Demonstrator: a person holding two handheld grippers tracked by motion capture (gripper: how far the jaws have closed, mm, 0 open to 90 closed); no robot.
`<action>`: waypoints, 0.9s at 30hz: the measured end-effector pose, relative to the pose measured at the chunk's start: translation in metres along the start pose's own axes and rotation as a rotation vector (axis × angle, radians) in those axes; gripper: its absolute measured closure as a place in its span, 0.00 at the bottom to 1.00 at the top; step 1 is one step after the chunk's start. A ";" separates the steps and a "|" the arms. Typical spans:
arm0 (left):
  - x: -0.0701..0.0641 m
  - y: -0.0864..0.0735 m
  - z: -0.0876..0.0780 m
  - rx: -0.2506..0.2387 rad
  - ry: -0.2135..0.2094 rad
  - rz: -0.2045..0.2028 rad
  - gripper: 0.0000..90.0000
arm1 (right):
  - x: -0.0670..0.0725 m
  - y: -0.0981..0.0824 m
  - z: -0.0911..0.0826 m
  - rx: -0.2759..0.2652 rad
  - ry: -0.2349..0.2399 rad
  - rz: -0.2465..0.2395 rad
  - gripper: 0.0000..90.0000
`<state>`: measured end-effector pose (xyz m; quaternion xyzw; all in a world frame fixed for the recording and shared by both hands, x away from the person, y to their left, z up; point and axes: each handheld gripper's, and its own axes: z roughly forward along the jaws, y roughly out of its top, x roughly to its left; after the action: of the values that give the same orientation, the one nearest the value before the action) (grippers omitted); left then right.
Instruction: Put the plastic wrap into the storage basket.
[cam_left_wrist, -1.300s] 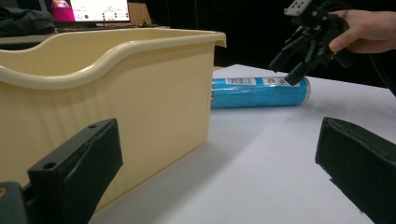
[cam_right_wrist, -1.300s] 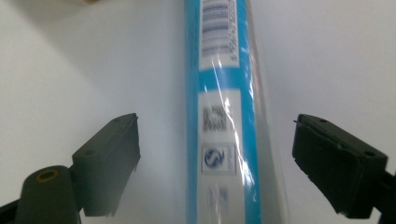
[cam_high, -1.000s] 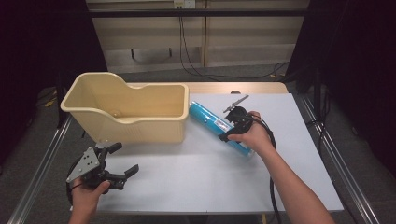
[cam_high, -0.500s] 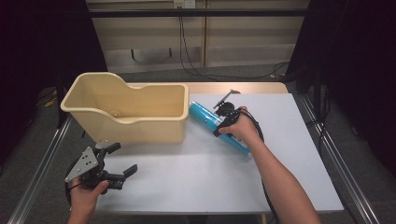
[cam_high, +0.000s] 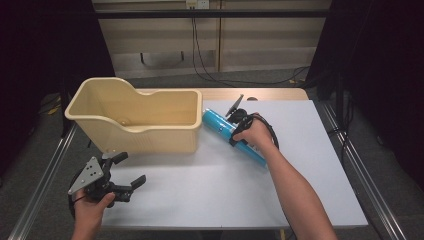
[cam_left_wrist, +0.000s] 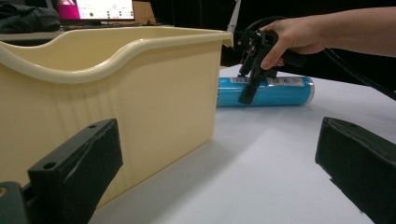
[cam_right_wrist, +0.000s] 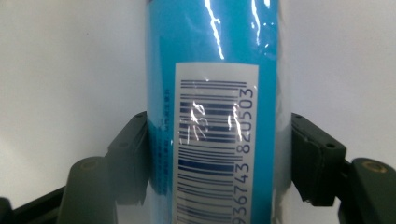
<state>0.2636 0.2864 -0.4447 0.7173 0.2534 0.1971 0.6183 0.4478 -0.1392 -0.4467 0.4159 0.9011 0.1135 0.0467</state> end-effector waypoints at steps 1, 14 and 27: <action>0.000 0.000 0.000 0.001 0.002 0.000 0.00 | 0.000 0.000 0.000 0.008 0.008 0.012 0.36; 0.000 0.001 0.000 -0.007 0.002 0.003 0.00 | -0.008 -0.011 -0.026 0.047 0.009 -0.046 0.36; -0.001 0.001 0.002 -0.010 -0.005 -0.001 0.00 | -0.015 -0.018 -0.052 0.005 0.018 -0.054 0.36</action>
<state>0.2641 0.2845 -0.4436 0.7147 0.2510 0.1962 0.6227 0.4351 -0.1701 -0.4011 0.3906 0.9126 0.1135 0.0408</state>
